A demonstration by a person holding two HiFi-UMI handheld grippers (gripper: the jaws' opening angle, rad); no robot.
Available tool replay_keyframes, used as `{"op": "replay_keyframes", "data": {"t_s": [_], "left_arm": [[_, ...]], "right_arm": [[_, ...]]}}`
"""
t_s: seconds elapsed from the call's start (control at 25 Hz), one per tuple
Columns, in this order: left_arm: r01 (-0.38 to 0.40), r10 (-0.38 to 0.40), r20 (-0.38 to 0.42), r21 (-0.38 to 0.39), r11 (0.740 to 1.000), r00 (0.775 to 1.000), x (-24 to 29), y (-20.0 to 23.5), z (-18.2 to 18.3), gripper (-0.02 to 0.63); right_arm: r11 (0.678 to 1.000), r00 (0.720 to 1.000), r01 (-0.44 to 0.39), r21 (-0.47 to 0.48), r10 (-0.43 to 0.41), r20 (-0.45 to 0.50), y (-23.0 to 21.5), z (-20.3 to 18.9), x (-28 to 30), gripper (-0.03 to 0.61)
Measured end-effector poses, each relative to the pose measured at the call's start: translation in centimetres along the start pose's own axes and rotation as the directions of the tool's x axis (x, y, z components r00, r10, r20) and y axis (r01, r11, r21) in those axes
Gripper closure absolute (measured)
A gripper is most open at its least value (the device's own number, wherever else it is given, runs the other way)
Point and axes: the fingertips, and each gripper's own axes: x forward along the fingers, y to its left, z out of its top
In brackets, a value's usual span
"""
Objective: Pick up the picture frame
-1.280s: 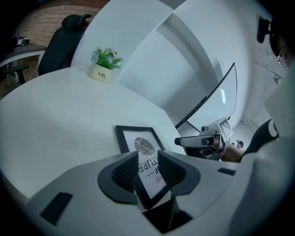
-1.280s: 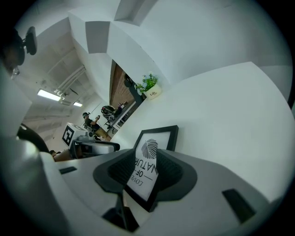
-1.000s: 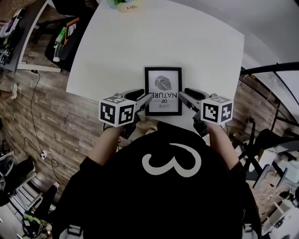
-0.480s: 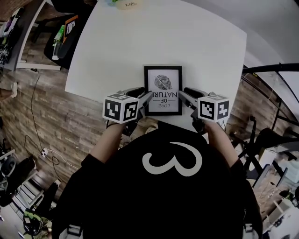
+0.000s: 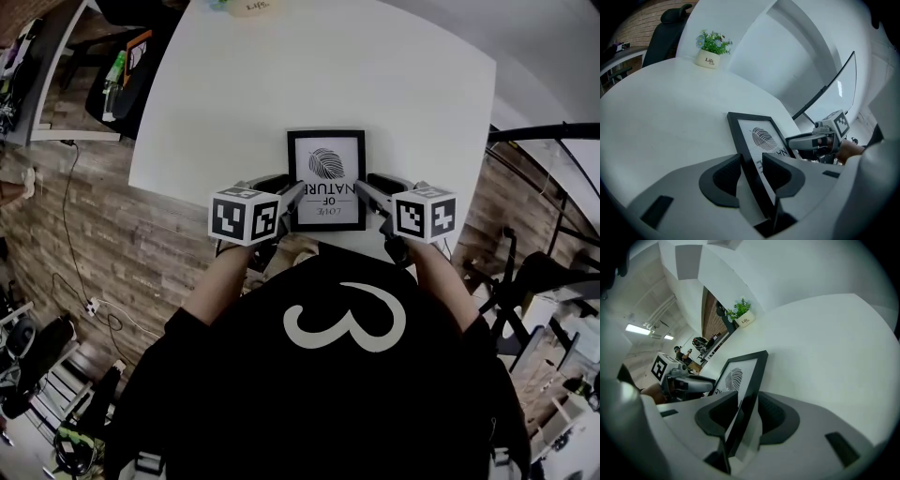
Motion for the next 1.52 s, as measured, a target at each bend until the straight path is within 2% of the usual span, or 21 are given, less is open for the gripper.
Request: {"op": "replay_keyframes", "data": {"t_s": [0.64, 0.96, 1.24, 1.4, 1.52], "left_arm": [[-0.063, 0.064, -0.009, 0.04, 0.997, 0.998, -0.07, 0.65, -0.04, 0.5], [-0.098, 0.099, -0.01, 0.069, 0.993, 0.995, 0.21, 0.52, -0.02, 0.5], [-0.125, 0.126, -0.013, 0.066, 0.99, 0.992, 0.31, 0.59, -0.01, 0.502], [-0.133, 0.134, -0.018, 0.056, 0.99, 0.991, 0.31, 0.57, 0.03, 0.503], [-0.134, 0.135, -0.018, 0.045, 0.99, 0.991, 0.34, 0.58, 0.04, 0.504]], "right_arm": [[0.987, 0.992, 0.125, -0.101, -0.126, -0.005, 0.14, -0.23, 0.33, 0.451], [0.969, 0.979, 0.19, -0.157, -0.199, -0.044, 0.05, -0.34, 0.59, 0.459], [0.972, 0.981, 0.153, -0.179, -0.172, -0.09, 0.17, -0.4, 0.83, 0.459], [0.966, 0.977, 0.178, -0.189, -0.196, -0.081, 0.13, -0.17, 0.69, 0.459], [0.968, 0.978, 0.192, -0.16, -0.203, -0.056, 0.09, -0.14, 0.69, 0.462]]}}
